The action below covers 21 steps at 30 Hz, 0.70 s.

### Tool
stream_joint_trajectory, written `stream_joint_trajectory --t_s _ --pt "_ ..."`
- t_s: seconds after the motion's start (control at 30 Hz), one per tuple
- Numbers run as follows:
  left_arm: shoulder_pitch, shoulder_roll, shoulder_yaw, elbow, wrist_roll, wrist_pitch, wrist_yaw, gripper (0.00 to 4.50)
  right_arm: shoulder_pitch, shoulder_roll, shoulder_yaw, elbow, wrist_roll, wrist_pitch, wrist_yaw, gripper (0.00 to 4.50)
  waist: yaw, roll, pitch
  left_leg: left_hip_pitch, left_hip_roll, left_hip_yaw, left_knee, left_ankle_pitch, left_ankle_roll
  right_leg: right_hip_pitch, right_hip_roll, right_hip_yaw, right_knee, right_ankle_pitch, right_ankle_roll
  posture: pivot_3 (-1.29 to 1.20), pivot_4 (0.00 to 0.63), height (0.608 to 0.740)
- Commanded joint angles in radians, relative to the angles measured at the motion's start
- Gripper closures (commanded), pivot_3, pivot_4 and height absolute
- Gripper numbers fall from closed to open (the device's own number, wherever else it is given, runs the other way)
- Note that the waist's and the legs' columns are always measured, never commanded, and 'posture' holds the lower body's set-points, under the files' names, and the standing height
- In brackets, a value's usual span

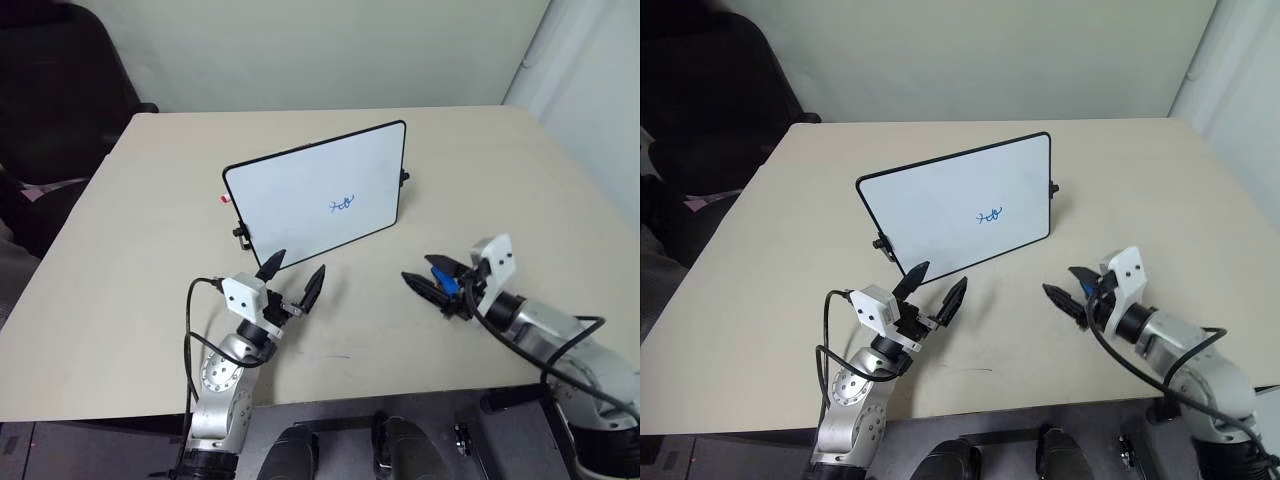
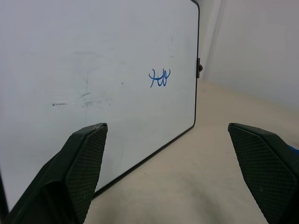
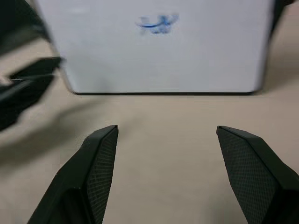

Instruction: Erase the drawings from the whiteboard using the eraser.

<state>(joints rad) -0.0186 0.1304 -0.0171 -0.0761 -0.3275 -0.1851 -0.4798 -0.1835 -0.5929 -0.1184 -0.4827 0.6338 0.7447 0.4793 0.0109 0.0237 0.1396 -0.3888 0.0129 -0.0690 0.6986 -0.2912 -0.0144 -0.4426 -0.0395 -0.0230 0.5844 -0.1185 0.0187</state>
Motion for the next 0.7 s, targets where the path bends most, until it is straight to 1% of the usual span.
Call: stream_joint_trajectory --t_s 0.03,0.1,0.17,0.23,0.33,0.43,0.57,0.7 --pt "-0.004 -0.008 0.000 -0.016 -0.009 -0.014 -0.010 0.00 -0.046 -0.054 -0.033 -0.044 0.021 0.097 -0.024 0.06 0.001 0.000 0.000 0.000 0.000 0.000 0.000 0.000 0.000 0.000 0.000 0.000 0.000 0.000 0.000 0.00 0.150 0.737" --pt "0.001 -0.013 -0.003 -0.017 -0.014 -0.012 -0.013 0.00 -0.065 -0.098 -0.013 -0.047 0.006 0.156 -0.024 0.02 0.002 0.000 0.000 0.000 0.000 -0.001 0.000 0.000 0.000 0.000 0.000 -0.001 0.000 0.000 0.001 0.00 0.150 0.737" --pt "0.009 -0.020 -0.009 -0.022 -0.012 -0.014 -0.013 0.00 -0.109 -0.099 -0.027 -0.006 0.042 0.258 -0.045 0.02 0.002 0.000 0.000 -0.001 0.000 0.000 0.000 0.000 0.000 0.000 0.000 -0.001 0.000 -0.001 0.002 0.00 0.150 0.737" --pt "0.018 -0.026 -0.012 -0.030 -0.009 -0.015 -0.010 0.00 -0.145 -0.103 -0.031 0.031 0.046 0.325 -0.055 0.02 0.001 0.000 0.000 0.000 0.000 0.001 0.000 0.000 0.000 0.000 0.000 0.000 -0.001 -0.001 0.002 0.00 0.150 0.737" --pt "0.030 -0.028 -0.009 -0.042 -0.009 -0.015 -0.007 0.00 -0.192 -0.120 -0.006 0.084 0.015 0.410 -0.072 0.02 0.002 0.000 0.000 0.000 0.000 0.001 0.000 0.000 0.000 0.000 0.000 0.000 -0.001 -0.002 0.003 0.00 0.150 0.737" --pt "0.040 -0.028 -0.009 -0.051 -0.010 -0.015 -0.006 0.00 -0.234 -0.110 0.000 0.136 0.006 0.485 -0.091 0.02 0.002 0.000 0.000 0.000 0.000 0.001 0.000 0.000 0.000 0.000 0.001 0.000 -0.001 -0.002 0.003 0.00 0.150 0.737" --pt "0.053 -0.029 -0.008 -0.064 -0.009 -0.016 0.001 0.00 -0.256 -0.098 0.038 0.194 -0.053 0.531 -0.136 0.02 0.004 0.000 0.000 0.000 0.000 0.001 0.000 0.000 0.001 0.000 0.000 0.000 -0.001 -0.002 0.003 0.00 0.150 0.737" --pt "0.066 -0.030 -0.008 -0.078 -0.014 -0.012 0.001 0.00 -0.259 -0.084 0.036 0.203 -0.069 0.566 -0.148 0.02 0.004 0.000 0.000 0.000 0.000 0.001 0.000 -0.001 0.001 0.000 0.000 0.000 0.000 0.000 0.000 0.00 0.150 0.737"
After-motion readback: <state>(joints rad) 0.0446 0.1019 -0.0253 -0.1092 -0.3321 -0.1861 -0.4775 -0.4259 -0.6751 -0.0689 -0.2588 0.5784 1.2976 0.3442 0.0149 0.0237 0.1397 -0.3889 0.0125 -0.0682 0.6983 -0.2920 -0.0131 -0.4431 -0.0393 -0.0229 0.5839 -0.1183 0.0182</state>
